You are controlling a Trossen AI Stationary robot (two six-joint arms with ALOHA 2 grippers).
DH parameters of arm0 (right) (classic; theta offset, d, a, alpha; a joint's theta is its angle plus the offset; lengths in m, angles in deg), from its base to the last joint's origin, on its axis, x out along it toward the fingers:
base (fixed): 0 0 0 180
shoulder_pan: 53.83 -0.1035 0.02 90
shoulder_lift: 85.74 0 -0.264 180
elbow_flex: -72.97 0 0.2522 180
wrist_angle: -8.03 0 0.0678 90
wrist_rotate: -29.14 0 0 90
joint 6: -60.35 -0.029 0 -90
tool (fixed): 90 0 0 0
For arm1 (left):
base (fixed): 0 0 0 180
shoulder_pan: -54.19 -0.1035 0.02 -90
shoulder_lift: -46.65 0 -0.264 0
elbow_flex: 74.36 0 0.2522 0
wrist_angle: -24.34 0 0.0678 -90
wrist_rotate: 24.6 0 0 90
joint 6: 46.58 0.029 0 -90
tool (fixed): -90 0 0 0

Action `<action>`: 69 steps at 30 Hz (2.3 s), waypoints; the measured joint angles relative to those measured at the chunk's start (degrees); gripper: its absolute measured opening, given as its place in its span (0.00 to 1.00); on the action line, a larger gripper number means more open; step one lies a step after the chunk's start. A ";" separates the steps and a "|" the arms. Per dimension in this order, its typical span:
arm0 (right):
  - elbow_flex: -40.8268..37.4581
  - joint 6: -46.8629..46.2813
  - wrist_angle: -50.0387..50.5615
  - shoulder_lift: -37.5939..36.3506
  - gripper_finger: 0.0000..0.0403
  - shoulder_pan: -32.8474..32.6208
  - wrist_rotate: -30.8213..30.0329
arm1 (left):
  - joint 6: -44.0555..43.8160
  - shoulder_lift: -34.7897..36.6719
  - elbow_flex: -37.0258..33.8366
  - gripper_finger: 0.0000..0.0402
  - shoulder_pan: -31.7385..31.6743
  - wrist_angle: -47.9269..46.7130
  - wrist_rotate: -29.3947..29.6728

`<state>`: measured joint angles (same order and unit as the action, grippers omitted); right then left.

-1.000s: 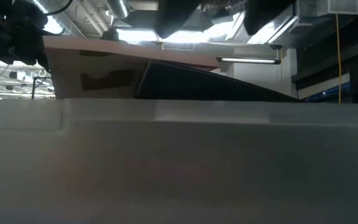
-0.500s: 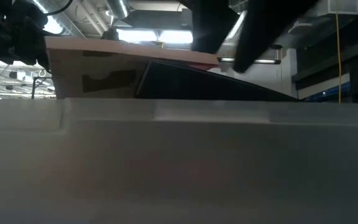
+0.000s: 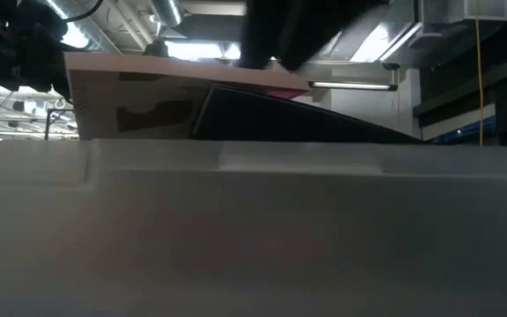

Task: Pack school essentials
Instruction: Put the pink sticky notes into the pencil case

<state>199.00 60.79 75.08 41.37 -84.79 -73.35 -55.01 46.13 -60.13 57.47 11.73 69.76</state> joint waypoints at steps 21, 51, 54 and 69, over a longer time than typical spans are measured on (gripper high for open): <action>0.33 -2.94 -4.12 1.99 0.55 0.15 -0.86 | 0.02 0.00 0.00 0.28 -0.01 0.01 0.02; 0.35 -9.12 -8.78 1.99 0.55 2.25 2.04 | 0.00 0.00 0.00 0.28 -0.01 0.02 0.02; 0.35 -9.64 -8.14 1.97 0.55 1.67 1.79 | 0.02 0.00 -0.01 0.28 0.00 0.00 0.02; 0.36 -19.08 -2.89 1.64 0.55 0.49 8.22 | 0.01 0.02 0.00 0.28 -0.02 0.01 0.01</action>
<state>199.36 41.71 72.19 43.01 -84.30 -65.13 -54.99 46.15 -60.13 57.45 11.74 69.77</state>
